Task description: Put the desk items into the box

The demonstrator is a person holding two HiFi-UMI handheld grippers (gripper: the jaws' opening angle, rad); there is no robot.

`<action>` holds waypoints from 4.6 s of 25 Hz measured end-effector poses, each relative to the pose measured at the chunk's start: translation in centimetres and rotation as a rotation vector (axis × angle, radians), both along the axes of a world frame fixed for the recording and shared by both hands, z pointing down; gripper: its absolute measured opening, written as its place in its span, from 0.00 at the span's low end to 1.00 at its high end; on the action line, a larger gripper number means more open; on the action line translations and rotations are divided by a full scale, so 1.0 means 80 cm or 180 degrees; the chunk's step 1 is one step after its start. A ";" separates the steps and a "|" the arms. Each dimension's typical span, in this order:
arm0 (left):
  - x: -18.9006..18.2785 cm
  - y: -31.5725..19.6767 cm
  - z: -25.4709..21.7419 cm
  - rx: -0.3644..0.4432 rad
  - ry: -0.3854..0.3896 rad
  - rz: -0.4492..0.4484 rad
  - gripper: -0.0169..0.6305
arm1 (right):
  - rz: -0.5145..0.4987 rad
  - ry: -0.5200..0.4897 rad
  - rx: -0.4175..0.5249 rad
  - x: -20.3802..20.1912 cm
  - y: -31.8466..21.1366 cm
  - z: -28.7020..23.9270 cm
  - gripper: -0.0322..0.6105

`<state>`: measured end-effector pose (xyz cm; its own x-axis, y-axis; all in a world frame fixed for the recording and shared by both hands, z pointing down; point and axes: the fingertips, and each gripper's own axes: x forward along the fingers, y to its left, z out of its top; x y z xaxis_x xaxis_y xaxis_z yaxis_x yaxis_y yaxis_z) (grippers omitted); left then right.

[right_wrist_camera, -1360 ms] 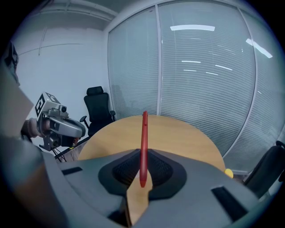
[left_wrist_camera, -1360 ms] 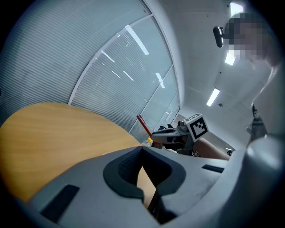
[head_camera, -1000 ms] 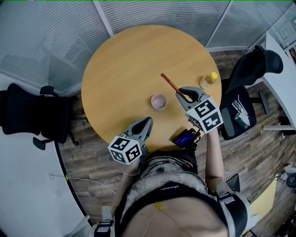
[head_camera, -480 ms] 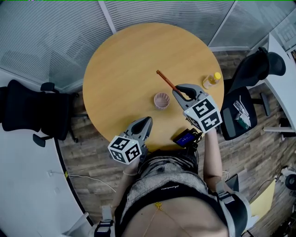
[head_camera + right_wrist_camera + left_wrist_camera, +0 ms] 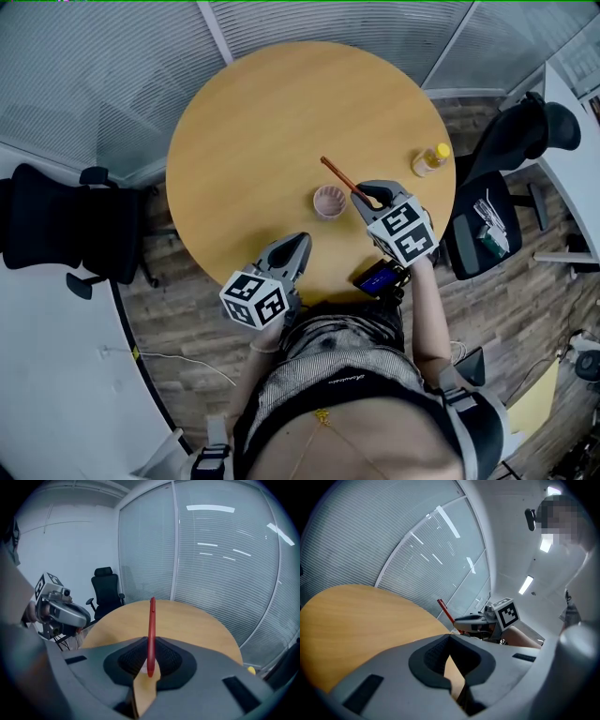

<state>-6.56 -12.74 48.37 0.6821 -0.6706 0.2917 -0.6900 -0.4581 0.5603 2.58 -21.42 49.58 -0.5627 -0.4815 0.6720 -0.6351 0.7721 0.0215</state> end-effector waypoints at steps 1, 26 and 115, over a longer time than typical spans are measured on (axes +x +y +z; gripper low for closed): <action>0.000 0.000 0.000 -0.0002 0.0000 0.0005 0.03 | 0.0004 0.0061 -0.0032 0.001 0.001 0.008 0.15; -0.010 -0.005 0.012 -0.0076 -0.0010 -0.0038 0.03 | -0.0291 0.1294 -0.0544 0.014 0.031 0.131 0.15; 0.005 0.009 0.007 -0.0031 -0.0064 -0.0030 0.03 | -0.0291 0.0263 -0.0430 -0.014 0.046 0.115 0.31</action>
